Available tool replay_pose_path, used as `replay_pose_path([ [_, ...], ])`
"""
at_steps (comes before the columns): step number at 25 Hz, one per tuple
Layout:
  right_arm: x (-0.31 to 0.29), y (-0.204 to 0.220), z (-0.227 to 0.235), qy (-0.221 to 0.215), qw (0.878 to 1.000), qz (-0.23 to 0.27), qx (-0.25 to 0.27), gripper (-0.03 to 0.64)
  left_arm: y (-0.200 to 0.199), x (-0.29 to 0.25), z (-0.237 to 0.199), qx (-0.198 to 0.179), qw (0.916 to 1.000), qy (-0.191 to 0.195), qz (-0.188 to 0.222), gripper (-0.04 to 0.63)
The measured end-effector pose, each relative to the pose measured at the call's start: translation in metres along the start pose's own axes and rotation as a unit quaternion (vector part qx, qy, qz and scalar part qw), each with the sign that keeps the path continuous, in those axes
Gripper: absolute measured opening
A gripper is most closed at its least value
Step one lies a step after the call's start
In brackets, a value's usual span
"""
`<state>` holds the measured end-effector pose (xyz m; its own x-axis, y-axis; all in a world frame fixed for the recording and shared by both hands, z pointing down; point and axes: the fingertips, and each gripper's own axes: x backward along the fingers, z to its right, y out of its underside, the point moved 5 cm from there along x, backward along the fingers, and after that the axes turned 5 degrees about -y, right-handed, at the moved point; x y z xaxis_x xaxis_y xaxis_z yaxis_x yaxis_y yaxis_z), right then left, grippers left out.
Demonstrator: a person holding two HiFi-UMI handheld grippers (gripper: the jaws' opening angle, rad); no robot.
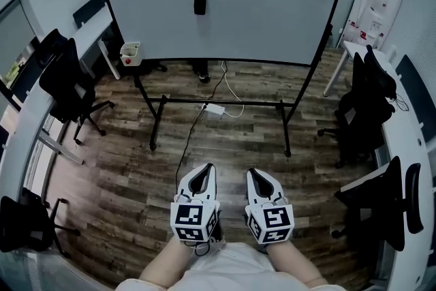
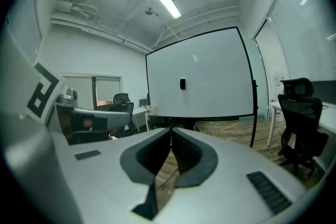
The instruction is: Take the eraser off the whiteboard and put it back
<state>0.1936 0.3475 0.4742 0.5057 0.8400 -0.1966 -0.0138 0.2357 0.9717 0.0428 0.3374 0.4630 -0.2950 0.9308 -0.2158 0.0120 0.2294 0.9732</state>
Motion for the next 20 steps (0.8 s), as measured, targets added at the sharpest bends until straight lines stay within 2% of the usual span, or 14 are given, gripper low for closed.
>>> replay_pose_path([
  [4,-0.045,-0.001,0.010,0.013,1.000,-0.005,-0.001,0.029,-0.002,-0.039,-0.025,0.007,0.9998,0.018,-0.004,0.017],
  [11,-0.164,-0.037,0.012,0.033,0.999,-0.002,0.007,0.029,-0.052,-0.127,-0.099,0.006,0.9986,0.051,0.015,0.017],
  [17,-0.263,-0.076,0.017,0.048,0.999,0.019,0.015,0.029,-0.092,-0.195,-0.180,-0.016,0.9980,0.048,0.038,0.017],
  [20,-0.299,-0.088,0.023,0.056,0.998,0.023,0.014,0.029,-0.104,-0.225,-0.206,-0.014,0.9978,0.051,0.039,0.017],
])
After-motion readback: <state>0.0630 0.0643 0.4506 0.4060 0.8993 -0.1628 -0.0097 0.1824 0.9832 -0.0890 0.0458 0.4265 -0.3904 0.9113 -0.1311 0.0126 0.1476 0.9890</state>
